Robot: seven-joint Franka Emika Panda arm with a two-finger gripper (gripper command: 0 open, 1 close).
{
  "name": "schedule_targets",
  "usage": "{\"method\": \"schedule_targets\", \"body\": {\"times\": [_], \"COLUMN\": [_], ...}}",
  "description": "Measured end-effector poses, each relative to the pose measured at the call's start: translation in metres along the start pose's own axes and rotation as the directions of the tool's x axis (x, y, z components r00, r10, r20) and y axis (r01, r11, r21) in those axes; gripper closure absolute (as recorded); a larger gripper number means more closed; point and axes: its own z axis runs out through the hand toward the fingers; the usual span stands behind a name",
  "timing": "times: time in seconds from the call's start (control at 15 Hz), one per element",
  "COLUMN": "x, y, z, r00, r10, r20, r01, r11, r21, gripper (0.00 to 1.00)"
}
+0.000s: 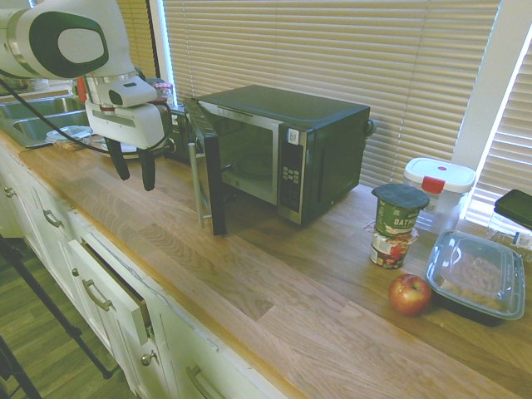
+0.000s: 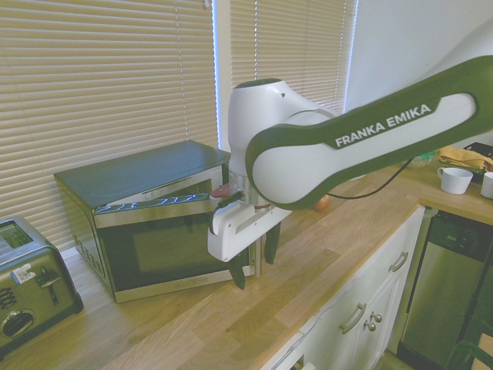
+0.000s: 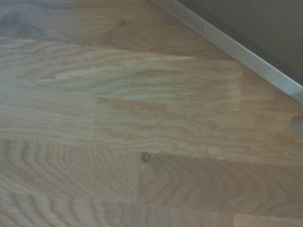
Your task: Close the microwave
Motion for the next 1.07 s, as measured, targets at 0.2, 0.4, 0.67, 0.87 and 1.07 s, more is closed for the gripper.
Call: {"method": "schedule_targets", "body": {"times": [0.2,0.4,0.67,0.87,1.07], "x": [0.015,0.034,0.07,0.091,0.11], "y": [-0.019,-0.035,-0.048,-0.058,-0.067], "z": [-0.005,-0.004,-0.003,-0.008,-0.013], "r00": [1.0,0.997,0.992,0.988,0.984], "r10": [0.027,0.068,0.117,0.15,0.172], "r20": [0.011,0.027,0.036,0.035,0.033], "r01": [-0.027,-0.067,-0.116,-0.15,-0.172], "r11": [1.0,0.998,0.993,0.989,0.985], "r21": [-0.012,-0.019,-0.016,-0.012,-0.002], "gripper": [0.0,0.0,0.0,0.0,0.0]}}
